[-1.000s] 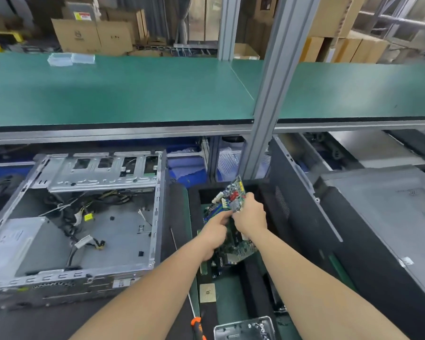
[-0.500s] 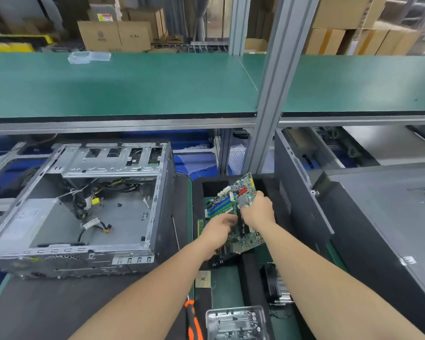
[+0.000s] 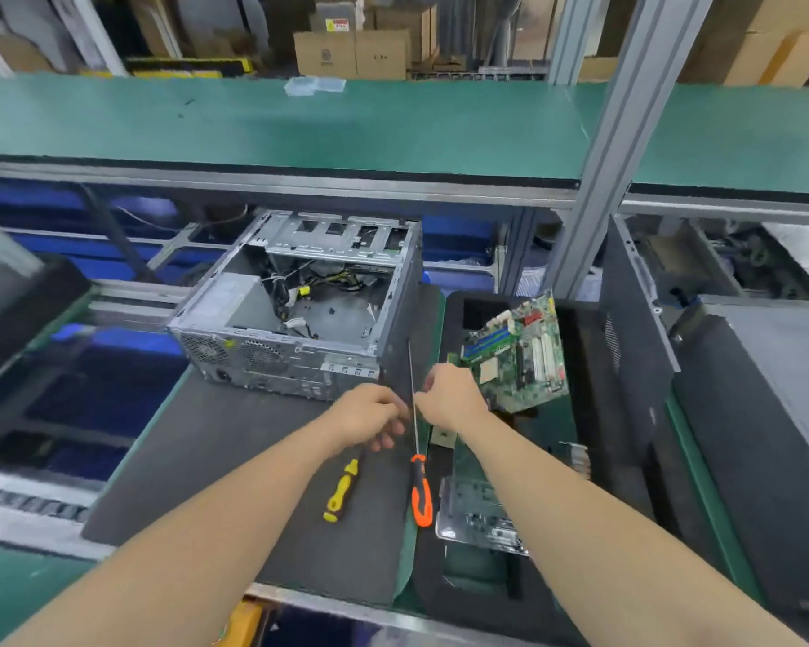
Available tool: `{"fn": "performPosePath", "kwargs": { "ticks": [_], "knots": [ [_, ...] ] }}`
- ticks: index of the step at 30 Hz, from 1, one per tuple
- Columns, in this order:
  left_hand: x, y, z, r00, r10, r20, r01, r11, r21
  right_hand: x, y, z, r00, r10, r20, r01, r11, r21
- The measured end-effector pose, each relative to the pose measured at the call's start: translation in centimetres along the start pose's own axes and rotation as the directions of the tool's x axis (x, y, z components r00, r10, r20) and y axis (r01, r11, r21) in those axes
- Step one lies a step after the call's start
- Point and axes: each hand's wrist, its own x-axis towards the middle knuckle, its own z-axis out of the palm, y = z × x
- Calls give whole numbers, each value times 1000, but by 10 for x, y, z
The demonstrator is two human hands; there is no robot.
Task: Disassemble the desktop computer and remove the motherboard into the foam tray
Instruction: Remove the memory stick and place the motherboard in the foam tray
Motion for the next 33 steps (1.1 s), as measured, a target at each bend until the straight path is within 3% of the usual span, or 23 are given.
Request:
{"fn": "performPosePath", "kwargs": {
  "ticks": [5, 8, 12, 16, 19, 22, 25, 28, 33],
  "knots": [
    [-18, -59, -10, 956, -115, -269, 198, 932, 303, -16, 1, 44, 983, 120, 140, -93, 978, -186],
    [-18, -79, 2, 954, -144, -263, 245, 880, 407, -18, -5, 55, 983, 152, 98, -128, 967, -218],
    [-11, -92, 11, 965, -18, -261, 165, 817, 552, -17, -19, 59, 976, 211, 60, -188, 947, -260],
    [-7, -94, 8, 979, 37, -200, 87, 812, 577, -24, -25, 65, 962, 271, -31, -271, 936, -223],
    [-7, -95, -2, 987, 66, -147, 15, 870, 492, -32, -29, 63, 948, 301, -106, -314, 939, -138],
    [-11, -89, -8, 996, 33, -78, -25, 995, 100, -43, -27, 61, 929, 352, -114, -351, 936, 28],
    [-18, -79, -5, 1000, -28, -10, 25, 971, -237, -66, -23, 68, 906, 414, -88, -377, 884, 275],
    [-22, -75, 0, 999, 26, 27, -20, 976, -217, -89, -21, 78, 895, 446, 5, -381, 760, 527],
    [-41, -85, 4, 994, 105, -19, -107, 984, -141, -123, -20, 89, 914, 389, 119, -342, 579, 740]
  ]
}}
